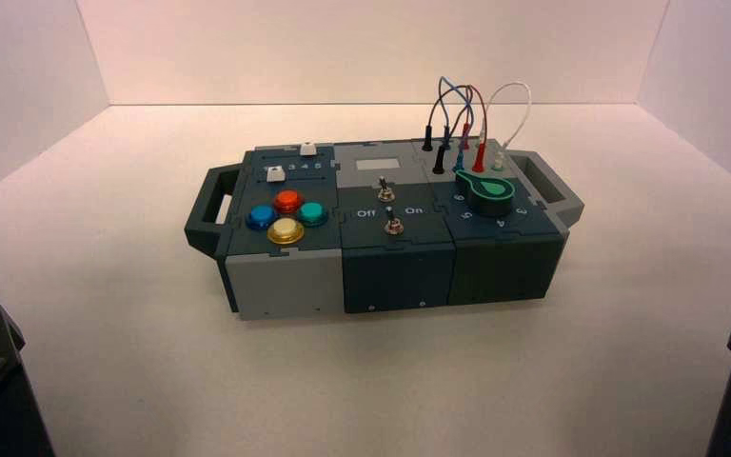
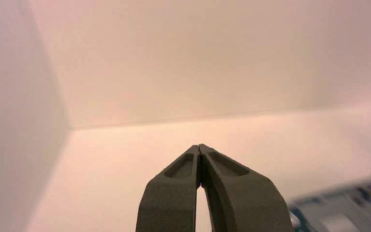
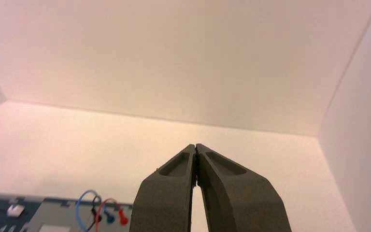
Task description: Pull the black wire.
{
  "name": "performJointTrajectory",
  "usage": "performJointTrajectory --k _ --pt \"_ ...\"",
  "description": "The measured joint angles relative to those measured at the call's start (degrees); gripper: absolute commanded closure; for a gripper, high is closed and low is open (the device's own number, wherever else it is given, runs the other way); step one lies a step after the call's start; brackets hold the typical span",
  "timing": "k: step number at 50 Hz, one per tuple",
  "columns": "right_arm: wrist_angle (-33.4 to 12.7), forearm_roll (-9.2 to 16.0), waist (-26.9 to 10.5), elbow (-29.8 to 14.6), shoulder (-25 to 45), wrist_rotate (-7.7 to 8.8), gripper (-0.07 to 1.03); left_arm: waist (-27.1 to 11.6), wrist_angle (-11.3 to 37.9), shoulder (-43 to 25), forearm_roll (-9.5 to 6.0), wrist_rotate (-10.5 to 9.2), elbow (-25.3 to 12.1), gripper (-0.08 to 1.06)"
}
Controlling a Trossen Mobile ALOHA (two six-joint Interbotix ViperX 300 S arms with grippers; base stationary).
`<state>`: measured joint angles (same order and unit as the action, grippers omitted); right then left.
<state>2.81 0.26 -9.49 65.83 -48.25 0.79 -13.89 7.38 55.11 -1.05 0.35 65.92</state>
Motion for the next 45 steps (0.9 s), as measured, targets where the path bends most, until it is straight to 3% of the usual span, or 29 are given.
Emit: performJointTrajectory --k 12,19,30,45 --pt "-2.5 0.0 -0.2 -1.0 1.4 0.0 0.99 -10.2 4.6 -4.0 -0.62 -0.88 -1.0 1.01" --pt "-3.8 -0.1 -0.3 -1.6 2.1 0.0 0.99 -15.6 7.2 -9.6 -1.23 -1.58 -2.2 1.01" --pt "-5.8 0.0 -2.5 -2.1 2.7 0.0 0.99 -21.0 8.4 -17.2 -1.67 -2.11 -4.2 1.01" --pt "-9.4 0.3 -8.5 -2.1 2.9 0.0 0.99 -26.4 7.6 -23.3 -2.29 -6.24 -5.2 1.01"
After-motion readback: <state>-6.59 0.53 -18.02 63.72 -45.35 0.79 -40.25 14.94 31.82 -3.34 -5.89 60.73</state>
